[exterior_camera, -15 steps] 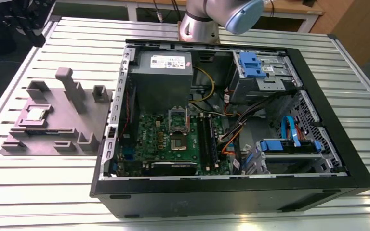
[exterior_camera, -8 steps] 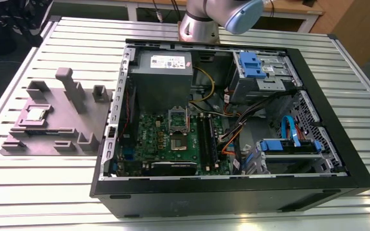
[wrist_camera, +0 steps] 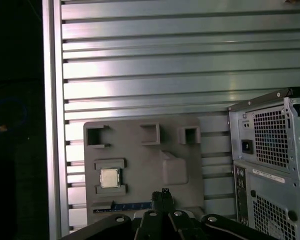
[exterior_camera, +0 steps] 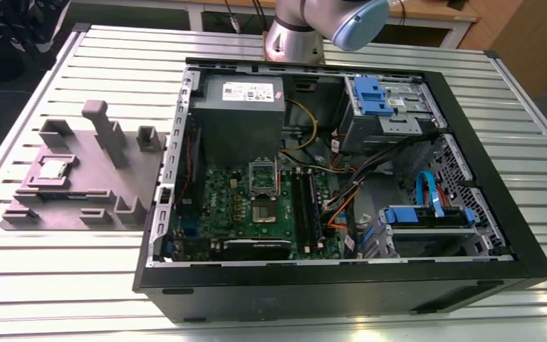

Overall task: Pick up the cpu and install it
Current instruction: 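Reach for the cpu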

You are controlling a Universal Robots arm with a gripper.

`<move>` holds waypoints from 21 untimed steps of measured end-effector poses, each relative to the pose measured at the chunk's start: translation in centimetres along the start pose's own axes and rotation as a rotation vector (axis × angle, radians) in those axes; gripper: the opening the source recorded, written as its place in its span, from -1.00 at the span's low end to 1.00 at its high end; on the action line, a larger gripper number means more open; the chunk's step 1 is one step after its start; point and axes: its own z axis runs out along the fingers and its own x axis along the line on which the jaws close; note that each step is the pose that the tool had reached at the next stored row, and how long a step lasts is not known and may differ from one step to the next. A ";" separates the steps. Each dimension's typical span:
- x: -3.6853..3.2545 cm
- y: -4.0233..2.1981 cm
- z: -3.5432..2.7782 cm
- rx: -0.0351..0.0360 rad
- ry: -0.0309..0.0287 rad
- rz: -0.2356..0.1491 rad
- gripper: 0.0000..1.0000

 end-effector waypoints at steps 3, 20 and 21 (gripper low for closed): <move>0.16 -0.01 0.02 0.0000 0.0007 0.000 -0.80; 1.25 -0.10 0.14 0.0003 0.0048 0.000 -0.80; 1.33 -0.11 0.14 0.0004 0.0051 0.000 -0.80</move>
